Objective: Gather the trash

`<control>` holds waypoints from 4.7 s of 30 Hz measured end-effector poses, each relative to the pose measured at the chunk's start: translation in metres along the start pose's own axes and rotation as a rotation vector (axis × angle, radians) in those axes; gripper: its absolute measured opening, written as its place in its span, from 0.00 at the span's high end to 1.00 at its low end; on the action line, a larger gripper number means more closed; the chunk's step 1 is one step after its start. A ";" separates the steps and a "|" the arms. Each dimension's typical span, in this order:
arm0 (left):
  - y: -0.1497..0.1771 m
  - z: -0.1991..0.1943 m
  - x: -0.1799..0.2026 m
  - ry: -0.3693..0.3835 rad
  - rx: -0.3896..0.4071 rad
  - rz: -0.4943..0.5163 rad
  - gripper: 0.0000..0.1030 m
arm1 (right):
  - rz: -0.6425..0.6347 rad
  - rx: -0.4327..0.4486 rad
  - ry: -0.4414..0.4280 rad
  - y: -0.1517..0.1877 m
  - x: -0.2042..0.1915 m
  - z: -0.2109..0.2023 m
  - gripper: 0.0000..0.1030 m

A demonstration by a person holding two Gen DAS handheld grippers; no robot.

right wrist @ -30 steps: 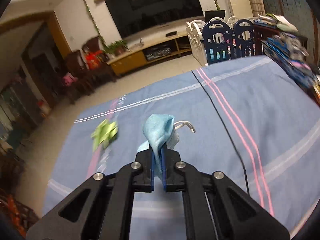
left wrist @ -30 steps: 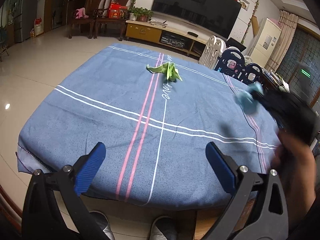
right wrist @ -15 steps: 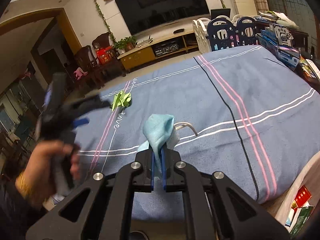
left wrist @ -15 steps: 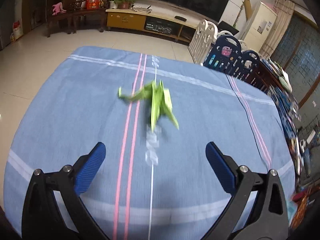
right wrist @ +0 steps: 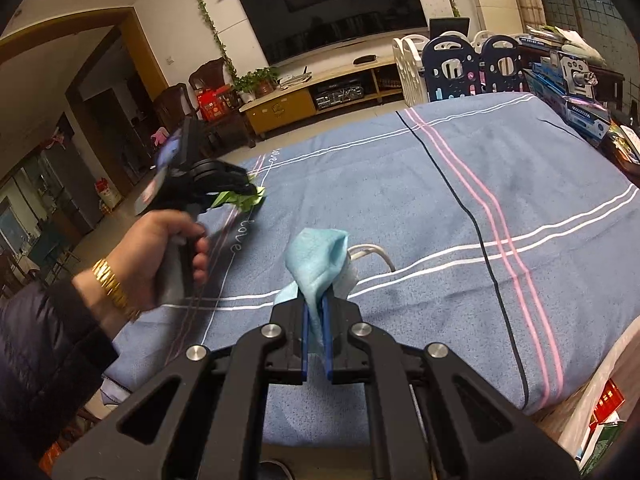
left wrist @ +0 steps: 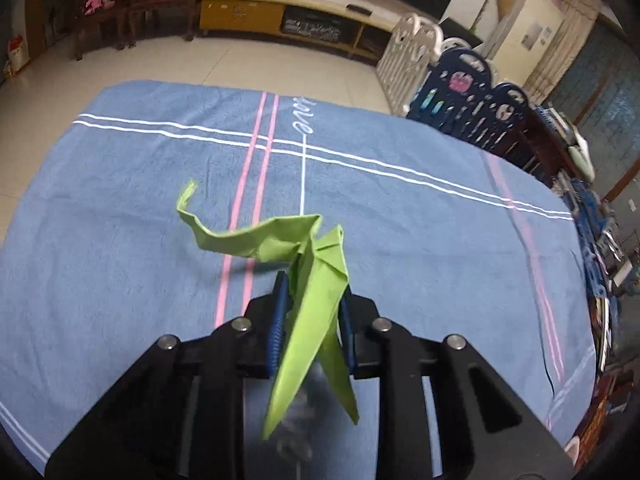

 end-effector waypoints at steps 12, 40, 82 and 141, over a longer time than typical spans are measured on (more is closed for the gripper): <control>0.193 -0.242 -0.011 0.050 0.244 0.169 0.76 | -0.049 0.052 0.013 0.014 -0.020 -0.058 0.94; 0.291 -0.303 -0.014 0.017 0.342 0.301 0.76 | -0.044 0.162 0.076 0.062 0.007 -0.221 0.94; 0.319 -0.322 0.015 0.024 0.244 0.277 0.03 | 0.008 0.064 0.163 0.080 0.018 -0.234 0.09; 0.279 -0.315 -0.071 -0.081 0.266 0.091 0.03 | -0.144 0.035 0.187 0.069 -0.045 -0.162 0.03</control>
Point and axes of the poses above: each gripper's, at about its wrist camera, not at the fingertips, and z roughly the way its jaws point, x to its right, y to its underside, the point moved 6 cm from there along z, roughly the way its jaws point, and after that the axes turned 15 degrees about -z, right-handed, at the moved point
